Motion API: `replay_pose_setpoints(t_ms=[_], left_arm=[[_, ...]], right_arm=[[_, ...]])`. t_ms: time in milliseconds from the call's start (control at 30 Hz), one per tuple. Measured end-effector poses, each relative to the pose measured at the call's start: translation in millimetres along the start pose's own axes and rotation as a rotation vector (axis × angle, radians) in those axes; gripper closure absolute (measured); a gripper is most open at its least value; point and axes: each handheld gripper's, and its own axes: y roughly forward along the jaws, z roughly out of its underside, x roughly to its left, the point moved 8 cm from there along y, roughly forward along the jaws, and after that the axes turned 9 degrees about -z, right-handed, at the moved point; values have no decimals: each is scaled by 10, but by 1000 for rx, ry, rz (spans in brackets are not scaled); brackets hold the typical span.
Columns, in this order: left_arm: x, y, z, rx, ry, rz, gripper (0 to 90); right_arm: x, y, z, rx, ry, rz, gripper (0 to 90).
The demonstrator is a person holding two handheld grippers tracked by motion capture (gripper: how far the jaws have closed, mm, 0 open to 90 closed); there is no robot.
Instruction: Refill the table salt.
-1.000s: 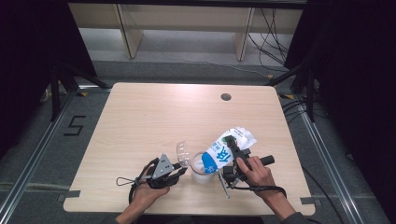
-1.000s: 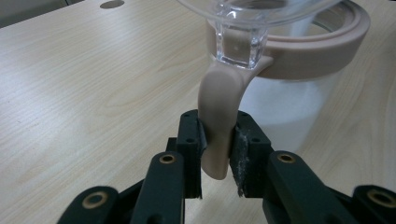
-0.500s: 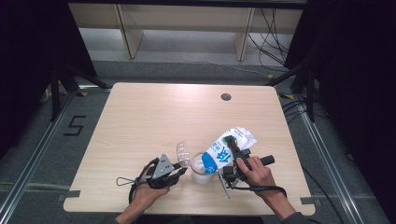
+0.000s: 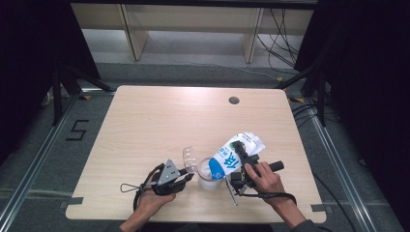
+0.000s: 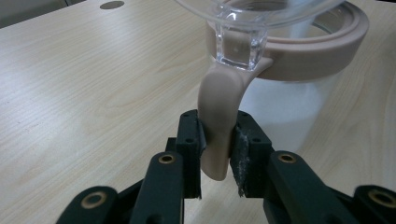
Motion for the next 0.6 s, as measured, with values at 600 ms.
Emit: replay_pose_setpoints(t_ms=[600], left_arm=[[1, 1, -5, -4, -15, -1, 664]], right_arm=[[45, -5, 2, -5, 66, -31, 771]])
